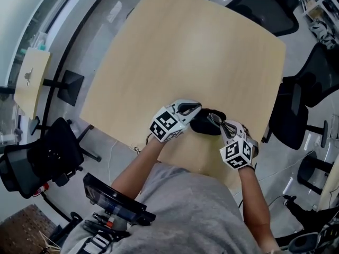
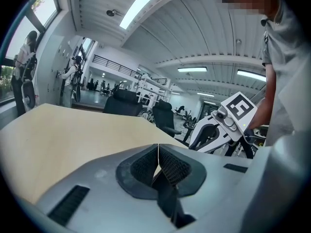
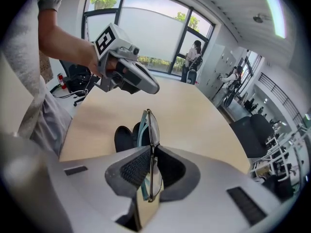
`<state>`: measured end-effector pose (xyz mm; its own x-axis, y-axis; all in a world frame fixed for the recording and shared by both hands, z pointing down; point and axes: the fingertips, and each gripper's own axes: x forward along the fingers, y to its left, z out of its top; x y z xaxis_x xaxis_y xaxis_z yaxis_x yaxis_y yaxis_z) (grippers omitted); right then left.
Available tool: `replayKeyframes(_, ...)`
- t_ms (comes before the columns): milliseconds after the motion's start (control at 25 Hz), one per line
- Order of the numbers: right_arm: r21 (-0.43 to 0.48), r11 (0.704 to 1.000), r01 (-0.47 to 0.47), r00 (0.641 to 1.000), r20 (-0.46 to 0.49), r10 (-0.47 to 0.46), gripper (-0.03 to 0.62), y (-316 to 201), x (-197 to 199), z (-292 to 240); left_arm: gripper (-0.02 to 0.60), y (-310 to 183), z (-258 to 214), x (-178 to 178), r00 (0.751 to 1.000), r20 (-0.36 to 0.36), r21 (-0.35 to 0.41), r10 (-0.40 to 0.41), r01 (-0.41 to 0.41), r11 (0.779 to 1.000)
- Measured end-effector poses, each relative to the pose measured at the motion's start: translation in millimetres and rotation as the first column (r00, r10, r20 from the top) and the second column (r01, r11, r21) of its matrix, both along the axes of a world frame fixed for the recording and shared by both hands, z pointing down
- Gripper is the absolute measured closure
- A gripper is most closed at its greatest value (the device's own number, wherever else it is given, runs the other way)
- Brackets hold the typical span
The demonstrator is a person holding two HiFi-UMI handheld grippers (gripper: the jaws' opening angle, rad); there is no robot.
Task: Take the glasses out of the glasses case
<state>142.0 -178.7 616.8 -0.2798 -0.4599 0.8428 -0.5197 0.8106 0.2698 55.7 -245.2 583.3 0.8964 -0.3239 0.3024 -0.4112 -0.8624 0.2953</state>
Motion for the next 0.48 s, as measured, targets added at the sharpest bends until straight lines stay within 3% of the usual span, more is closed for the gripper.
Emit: replayKeyframes(480, 0.092, 0.989, -0.119, 0.993, 0.002, 0.119, 0.549, 28, 50, -37, 0.575, 35, -35, -13, 1.0, 0.016, 0.063, 0.009, -0.01, 0.998)
